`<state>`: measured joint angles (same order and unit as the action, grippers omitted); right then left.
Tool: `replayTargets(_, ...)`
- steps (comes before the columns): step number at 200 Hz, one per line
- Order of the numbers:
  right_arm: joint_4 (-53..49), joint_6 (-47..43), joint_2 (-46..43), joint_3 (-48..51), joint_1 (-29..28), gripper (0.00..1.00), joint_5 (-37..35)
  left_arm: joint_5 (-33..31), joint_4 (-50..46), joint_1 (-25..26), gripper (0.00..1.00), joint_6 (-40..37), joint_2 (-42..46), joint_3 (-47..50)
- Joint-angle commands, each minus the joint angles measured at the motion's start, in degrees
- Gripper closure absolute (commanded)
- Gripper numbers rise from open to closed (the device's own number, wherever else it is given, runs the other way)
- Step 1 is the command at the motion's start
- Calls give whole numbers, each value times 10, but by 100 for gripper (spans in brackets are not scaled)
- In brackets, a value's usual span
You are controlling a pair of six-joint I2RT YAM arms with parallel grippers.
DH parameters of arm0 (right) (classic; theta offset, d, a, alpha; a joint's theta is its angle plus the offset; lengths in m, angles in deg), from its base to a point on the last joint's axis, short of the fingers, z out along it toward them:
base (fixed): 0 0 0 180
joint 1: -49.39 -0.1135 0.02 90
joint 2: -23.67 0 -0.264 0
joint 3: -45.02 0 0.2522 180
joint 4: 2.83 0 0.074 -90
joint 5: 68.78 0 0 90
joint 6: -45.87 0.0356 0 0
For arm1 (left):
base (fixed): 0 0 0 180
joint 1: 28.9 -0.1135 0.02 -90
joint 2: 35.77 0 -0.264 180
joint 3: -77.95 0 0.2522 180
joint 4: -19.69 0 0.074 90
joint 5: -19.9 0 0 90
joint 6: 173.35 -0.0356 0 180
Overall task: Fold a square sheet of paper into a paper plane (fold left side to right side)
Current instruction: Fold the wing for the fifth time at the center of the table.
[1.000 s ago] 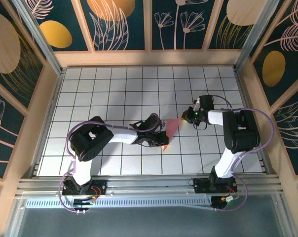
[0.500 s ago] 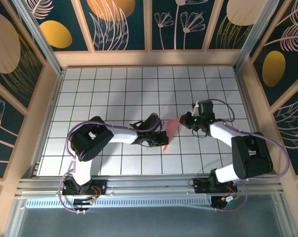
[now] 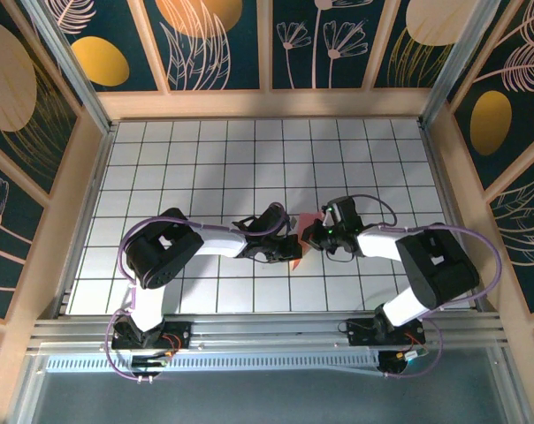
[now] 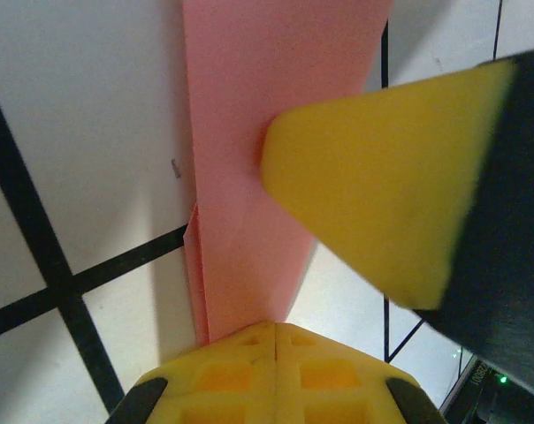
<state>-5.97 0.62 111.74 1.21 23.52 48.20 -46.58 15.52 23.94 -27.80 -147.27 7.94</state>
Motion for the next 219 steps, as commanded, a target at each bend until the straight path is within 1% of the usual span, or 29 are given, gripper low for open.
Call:
replayTargets(1,12,9,15,12,-3,100,-12,-3,-79,6,100,-5,-19,16)
replayTargets(56,-27,-8,46,19,0,100,-8,-7,-68,5,100,-6,10,10)
replayTargets(67,-30,-10,50,25,0,100,-4,-1,-66,5,97,-5,18,9)
replayTargets(71,-30,-10,52,28,0,100,-4,2,-66,5,95,-5,22,-9)
replayTargets(89,-26,-9,53,41,0,100,3,7,-69,4,91,-4,38,-26)
replayTargets(102,-24,-8,52,47,0,100,7,12,-74,4,90,-2,50,-33)
replayTargets(157,-28,-16,54,46,0,100,14,60,-73,4,90,15,84,2)
replayTargets(169,-28,-16,55,45,0,100,15,70,-72,4,91,14,79,18)
replayTargets(185,-29,-17,56,44,0,100,15,86,-75,5,92,6,64,16)
replayTargets(219,-31,-18,57,43,0,100,12,84,-77,5,93,1,46,15)
